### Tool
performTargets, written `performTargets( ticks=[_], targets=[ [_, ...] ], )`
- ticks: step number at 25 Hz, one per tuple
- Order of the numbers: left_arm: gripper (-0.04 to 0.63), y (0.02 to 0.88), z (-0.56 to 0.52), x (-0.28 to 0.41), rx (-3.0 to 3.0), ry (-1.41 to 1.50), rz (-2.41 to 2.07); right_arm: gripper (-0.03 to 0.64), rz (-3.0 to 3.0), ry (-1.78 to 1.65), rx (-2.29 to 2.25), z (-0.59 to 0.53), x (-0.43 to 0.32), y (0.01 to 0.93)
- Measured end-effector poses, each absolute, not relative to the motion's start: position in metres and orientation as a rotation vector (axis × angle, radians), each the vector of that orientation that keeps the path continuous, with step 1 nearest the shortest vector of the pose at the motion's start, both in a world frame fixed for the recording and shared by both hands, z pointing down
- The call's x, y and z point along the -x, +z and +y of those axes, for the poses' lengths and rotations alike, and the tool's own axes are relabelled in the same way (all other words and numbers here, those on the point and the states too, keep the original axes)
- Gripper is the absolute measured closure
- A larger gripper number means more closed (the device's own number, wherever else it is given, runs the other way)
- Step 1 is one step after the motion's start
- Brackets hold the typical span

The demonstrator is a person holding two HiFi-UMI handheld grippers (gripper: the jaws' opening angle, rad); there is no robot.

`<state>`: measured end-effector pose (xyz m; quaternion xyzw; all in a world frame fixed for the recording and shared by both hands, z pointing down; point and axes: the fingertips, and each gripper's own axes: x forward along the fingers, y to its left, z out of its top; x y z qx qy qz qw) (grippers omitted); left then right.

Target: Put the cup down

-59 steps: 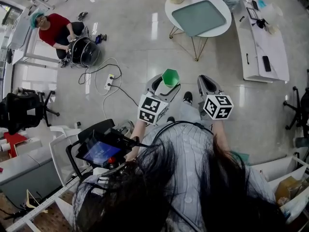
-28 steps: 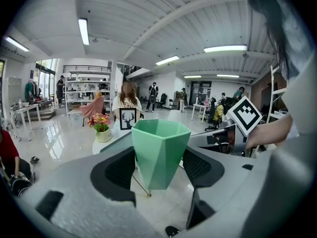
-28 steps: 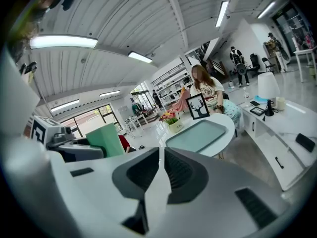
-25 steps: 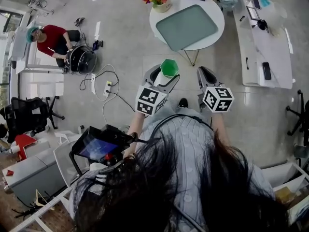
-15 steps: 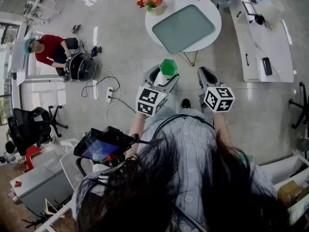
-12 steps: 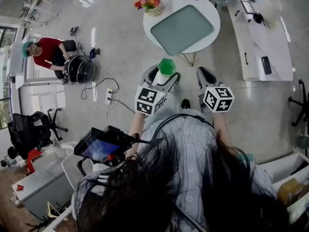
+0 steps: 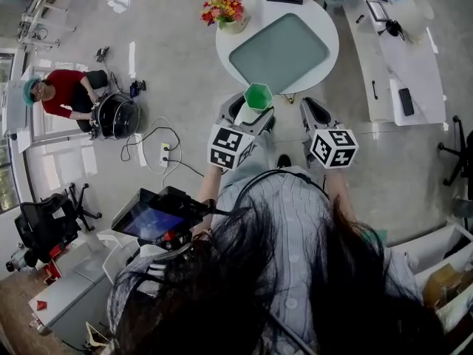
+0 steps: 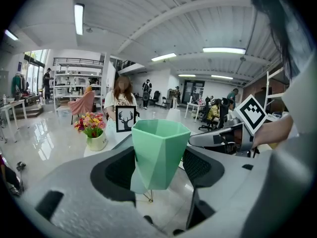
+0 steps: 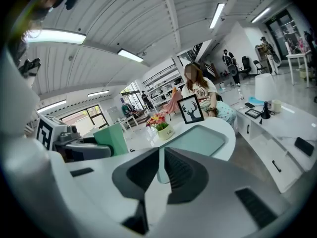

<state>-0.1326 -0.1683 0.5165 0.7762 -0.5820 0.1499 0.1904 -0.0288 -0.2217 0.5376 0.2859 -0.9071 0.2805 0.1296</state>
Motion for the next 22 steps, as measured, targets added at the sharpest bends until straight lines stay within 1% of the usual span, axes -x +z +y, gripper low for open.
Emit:
performTargets(
  ticks=[12,22],
  targets=[
    [0.282,0.537,-0.248,0.160,-2.322,0.486,-1.467,0.566,-2.586,0.816,-0.940,-0.265,0.061,0.541],
    [0.282,0.578,-0.311,0.151,-2.463,0.604,-1.234,0.566,-2.509,0.800,-1.073,-0.287,0.059,0.549]
  ],
)
